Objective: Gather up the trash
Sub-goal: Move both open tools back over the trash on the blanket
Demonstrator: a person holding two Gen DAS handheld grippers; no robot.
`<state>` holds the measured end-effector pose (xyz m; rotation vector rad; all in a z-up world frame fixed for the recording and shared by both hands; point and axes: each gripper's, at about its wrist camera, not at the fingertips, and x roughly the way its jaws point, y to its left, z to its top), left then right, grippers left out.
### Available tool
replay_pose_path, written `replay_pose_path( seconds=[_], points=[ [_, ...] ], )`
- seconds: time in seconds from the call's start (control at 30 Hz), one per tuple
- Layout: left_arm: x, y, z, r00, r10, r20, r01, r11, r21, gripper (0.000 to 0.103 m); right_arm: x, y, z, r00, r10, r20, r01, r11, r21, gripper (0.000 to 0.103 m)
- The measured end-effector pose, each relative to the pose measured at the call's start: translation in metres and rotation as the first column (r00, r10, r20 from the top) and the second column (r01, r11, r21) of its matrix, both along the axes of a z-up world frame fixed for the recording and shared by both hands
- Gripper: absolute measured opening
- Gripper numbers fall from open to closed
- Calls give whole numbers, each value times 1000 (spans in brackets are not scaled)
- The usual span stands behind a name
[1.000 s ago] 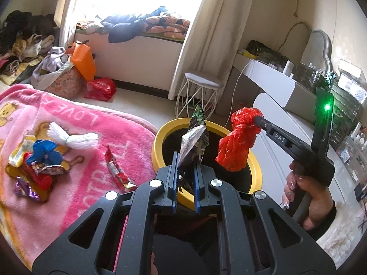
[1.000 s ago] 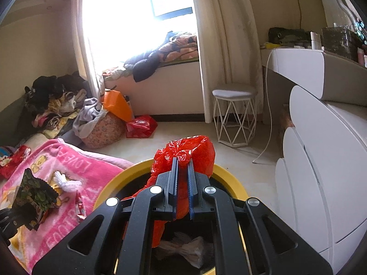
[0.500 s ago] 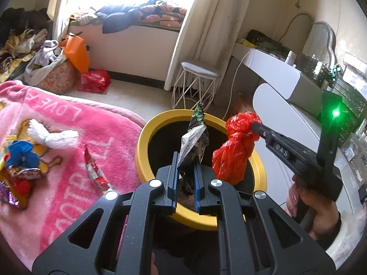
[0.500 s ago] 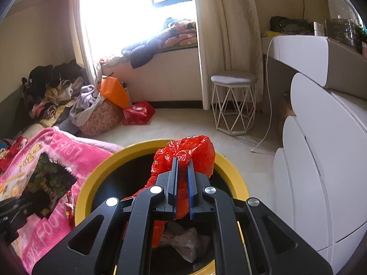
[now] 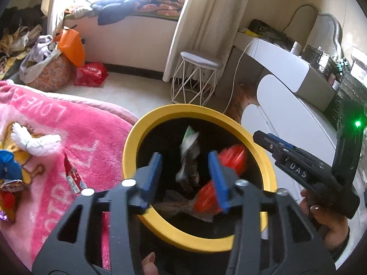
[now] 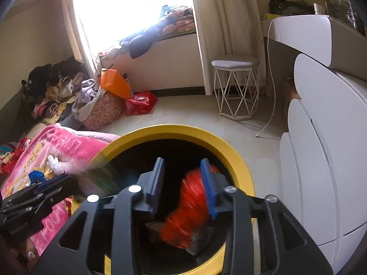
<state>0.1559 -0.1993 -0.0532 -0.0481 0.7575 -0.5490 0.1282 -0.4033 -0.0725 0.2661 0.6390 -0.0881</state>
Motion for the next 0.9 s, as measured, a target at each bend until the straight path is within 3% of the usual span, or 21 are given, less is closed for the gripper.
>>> replay_pose_path(
  seconds=[0.2,0.33,0.9],
  points=[
    [-13,14,11,998,34,59,-33,999,-13,77,-5,-2,9,999,-13,32,12,1000,16,46],
    [-22,25,18,993,72,90,-70,997,-23,88,-9,3,18,998,3,63,-4,1000,19,51],
    [-42,88,38,955,239,176,-237,971,-33,90,-14,64,45,982,152,116,-150,988,-24,57]
  ],
)
